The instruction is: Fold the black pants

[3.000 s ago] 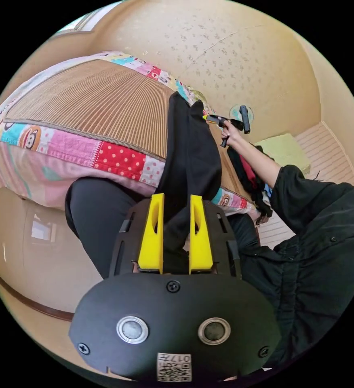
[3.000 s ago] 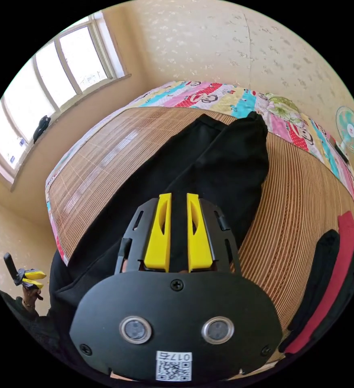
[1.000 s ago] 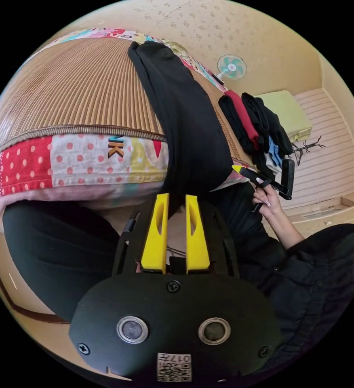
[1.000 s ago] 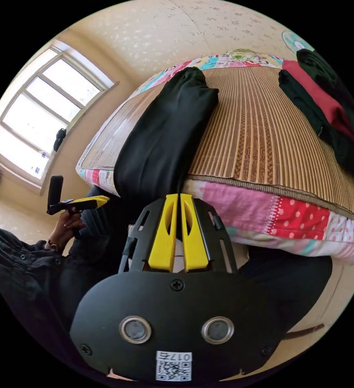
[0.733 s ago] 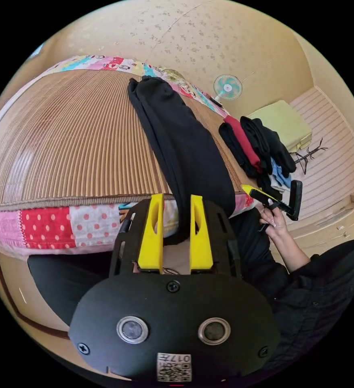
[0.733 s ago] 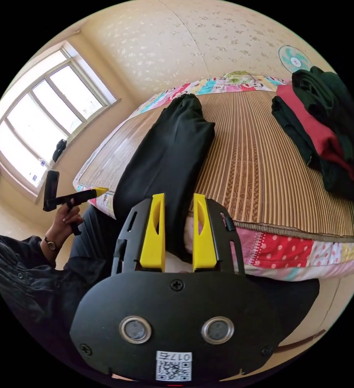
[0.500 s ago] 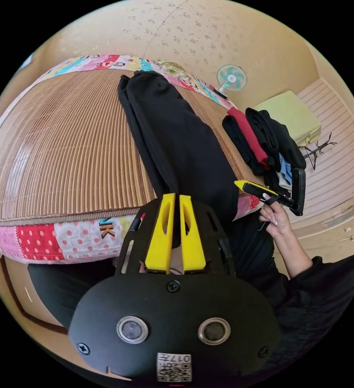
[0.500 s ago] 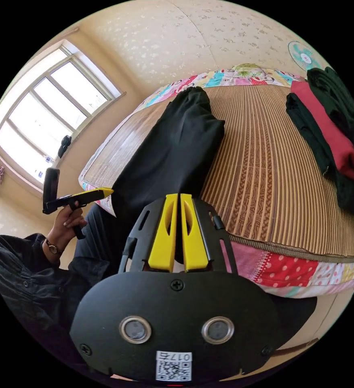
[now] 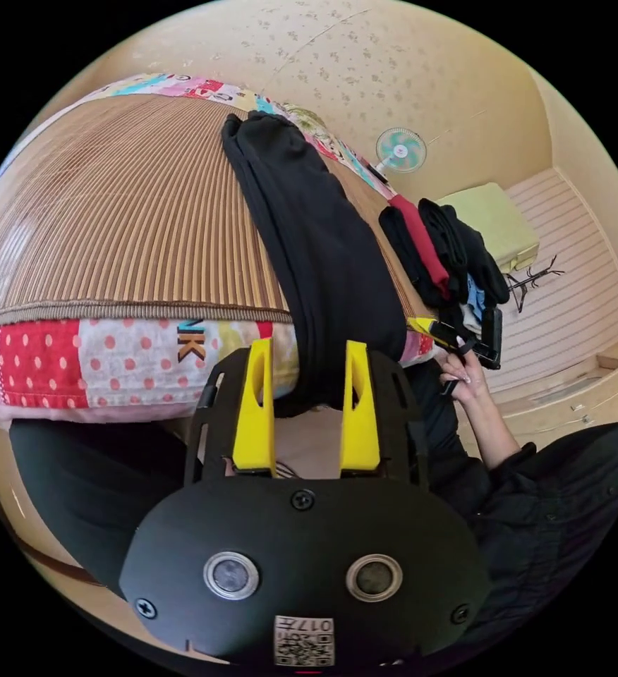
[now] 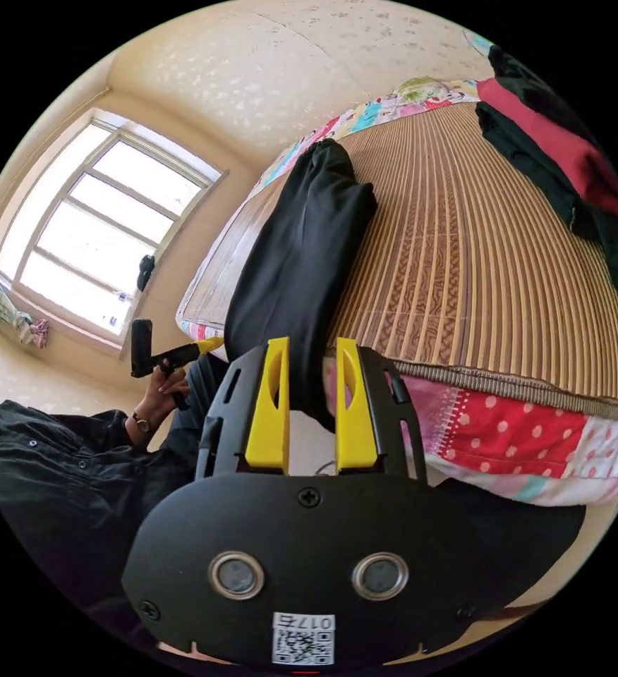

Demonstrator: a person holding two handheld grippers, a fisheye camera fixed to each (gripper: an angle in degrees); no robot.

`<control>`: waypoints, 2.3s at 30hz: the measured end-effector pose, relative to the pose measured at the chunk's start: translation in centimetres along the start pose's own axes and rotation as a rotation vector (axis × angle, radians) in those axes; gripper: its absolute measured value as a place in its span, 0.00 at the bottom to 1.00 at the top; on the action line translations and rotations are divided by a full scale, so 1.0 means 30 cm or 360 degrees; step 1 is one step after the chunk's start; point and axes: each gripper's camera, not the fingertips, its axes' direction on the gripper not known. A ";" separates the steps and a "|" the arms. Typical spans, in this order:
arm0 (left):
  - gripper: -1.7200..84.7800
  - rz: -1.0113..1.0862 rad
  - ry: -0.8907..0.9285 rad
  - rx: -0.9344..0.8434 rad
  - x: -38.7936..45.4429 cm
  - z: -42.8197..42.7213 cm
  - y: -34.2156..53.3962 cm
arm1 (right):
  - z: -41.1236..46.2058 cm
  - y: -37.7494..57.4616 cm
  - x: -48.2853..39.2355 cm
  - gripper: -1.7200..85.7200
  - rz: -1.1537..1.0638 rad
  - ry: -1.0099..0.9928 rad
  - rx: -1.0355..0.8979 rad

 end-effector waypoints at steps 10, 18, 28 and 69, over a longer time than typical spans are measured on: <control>0.15 0.0015 -0.0054 -0.0021 -0.047 0.025 0.029 | 0.069 -0.008 0.124 0.11 -0.0063 -0.0381 -0.0079; 0.08 0.0169 0.0470 0.0121 -0.007 -0.155 0.112 | -0.089 0.119 -0.004 0.05 -0.0229 -0.0567 0.0198; 0.08 0.1159 0.1161 0.1064 0.515 -0.998 0.009 | -0.889 0.185 -0.917 0.05 -0.1511 -0.0515 0.1073; 0.16 -0.0020 0.0033 0.0538 0.029 -0.446 0.334 | 0.210 -0.507 0.037 0.19 -0.0184 0.0097 -0.0091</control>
